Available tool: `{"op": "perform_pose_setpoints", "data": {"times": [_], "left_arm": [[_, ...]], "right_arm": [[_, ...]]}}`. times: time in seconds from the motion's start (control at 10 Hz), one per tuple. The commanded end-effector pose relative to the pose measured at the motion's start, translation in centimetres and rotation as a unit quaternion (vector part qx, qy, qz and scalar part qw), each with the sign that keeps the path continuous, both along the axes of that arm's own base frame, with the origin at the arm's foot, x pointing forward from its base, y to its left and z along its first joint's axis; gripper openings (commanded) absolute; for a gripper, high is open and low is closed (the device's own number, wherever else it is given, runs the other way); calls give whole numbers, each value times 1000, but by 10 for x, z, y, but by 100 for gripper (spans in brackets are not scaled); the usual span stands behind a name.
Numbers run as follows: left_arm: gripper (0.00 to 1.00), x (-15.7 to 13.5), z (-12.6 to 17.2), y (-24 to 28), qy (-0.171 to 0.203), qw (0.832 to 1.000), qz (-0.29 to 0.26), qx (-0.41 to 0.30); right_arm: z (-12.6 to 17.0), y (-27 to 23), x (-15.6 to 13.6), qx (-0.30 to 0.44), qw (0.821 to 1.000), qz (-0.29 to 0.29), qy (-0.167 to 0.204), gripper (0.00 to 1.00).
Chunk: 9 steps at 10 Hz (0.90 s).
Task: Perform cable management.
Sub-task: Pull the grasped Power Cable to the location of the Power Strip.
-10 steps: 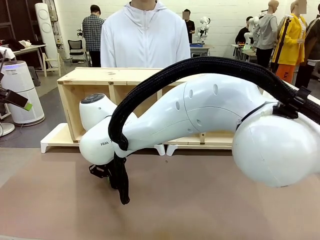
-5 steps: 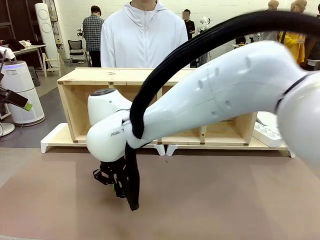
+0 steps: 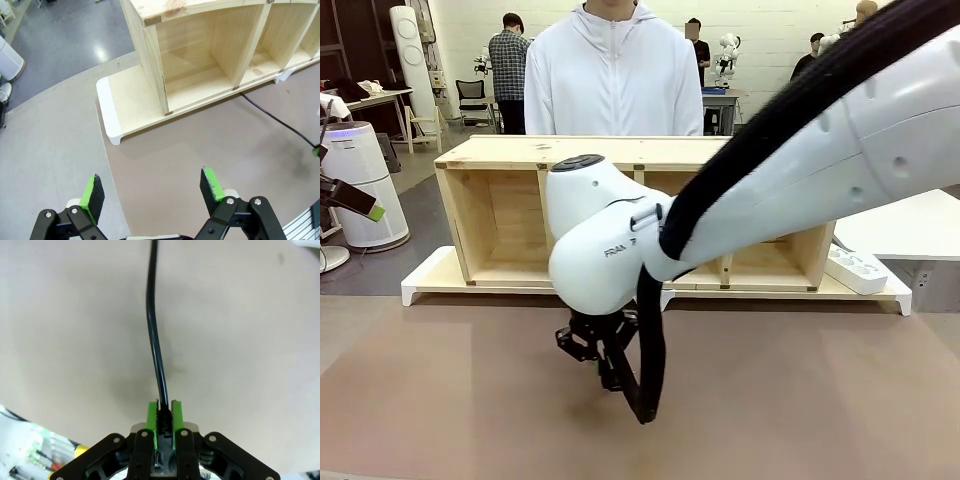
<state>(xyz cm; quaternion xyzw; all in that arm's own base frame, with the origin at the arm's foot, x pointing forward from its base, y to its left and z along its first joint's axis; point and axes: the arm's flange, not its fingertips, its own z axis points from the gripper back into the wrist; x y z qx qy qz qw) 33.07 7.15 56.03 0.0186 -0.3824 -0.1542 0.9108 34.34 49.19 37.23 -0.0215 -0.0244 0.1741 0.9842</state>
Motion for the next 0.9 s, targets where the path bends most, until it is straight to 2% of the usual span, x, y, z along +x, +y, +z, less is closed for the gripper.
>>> {"op": "perform_pose_setpoints", "data": {"times": [0.0,0.5,0.6,0.7,0.8], "left_arm": [[100,0,0,1,3,1000,2,-2],[100,0,0,1,3,1000,2,-2],[100,0,0,1,3,1000,2,-2],[100,0,0,1,3,1000,2,-2],[100,0,0,1,3,1000,2,-2]], "right_arm": [[6,-26,-21,-16,999,-39,-16,15],[27,-97,-45,-43,989,-140,-36,15],[30,-99,-45,-35,988,-145,-40,15],[27,-86,-33,-44,992,-114,-29,15],[27,-86,-33,-44,992,-114,-29,15]]}}
